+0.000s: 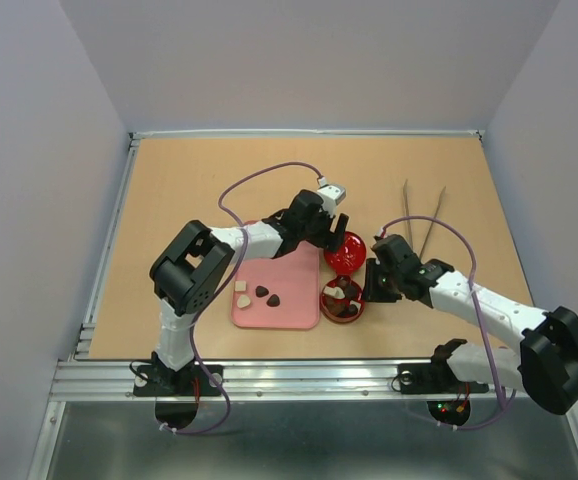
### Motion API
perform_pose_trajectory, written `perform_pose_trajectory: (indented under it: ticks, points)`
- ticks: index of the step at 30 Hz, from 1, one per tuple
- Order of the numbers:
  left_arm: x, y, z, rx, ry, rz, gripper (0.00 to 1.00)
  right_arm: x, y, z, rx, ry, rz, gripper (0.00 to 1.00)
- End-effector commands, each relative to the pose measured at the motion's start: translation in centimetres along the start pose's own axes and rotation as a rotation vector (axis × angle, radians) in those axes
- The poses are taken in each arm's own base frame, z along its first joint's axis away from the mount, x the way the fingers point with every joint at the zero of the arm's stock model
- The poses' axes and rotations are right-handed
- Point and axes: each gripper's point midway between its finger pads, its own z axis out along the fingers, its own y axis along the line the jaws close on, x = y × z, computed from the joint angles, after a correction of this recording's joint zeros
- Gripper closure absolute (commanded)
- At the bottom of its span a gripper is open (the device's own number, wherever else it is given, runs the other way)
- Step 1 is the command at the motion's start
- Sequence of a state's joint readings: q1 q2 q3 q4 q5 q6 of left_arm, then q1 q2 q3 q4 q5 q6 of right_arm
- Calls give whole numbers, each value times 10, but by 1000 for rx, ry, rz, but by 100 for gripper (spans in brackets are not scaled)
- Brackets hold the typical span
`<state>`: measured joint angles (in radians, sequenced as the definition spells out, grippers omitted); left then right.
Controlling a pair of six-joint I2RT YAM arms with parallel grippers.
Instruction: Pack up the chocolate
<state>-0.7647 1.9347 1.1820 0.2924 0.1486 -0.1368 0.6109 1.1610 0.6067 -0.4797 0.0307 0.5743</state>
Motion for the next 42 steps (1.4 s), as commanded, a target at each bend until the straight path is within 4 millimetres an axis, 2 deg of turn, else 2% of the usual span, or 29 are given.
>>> perform_pose_trajectory:
  ticks: [1, 10, 19, 23, 28, 32, 42]
  points:
    - [-29, -4, 2, 9, -57, 37, 17, 1, -1, 4, 15, -5, 4, 68]
    - [-25, 0, 5, -12, -47, 43, 40, -3, 4, 9, 7, -9, 7, 70]
    - [-18, 1, 8, -8, -29, 46, 56, -10, 6, 15, 32, -8, -1, 74]
    - [-21, 3, 5, -20, -38, 50, 64, -13, 6, 17, 48, -15, 3, 76]
    - [-27, 1, 0, -19, -65, 54, 72, -23, 7, 19, 65, -35, 12, 83]
    - [-34, 2, -5, -29, -92, 57, 83, -27, 8, 21, 76, -39, 17, 89]
    - [-41, 6, -12, -55, -128, 66, 86, -41, 9, 15, 98, -96, 11, 92]
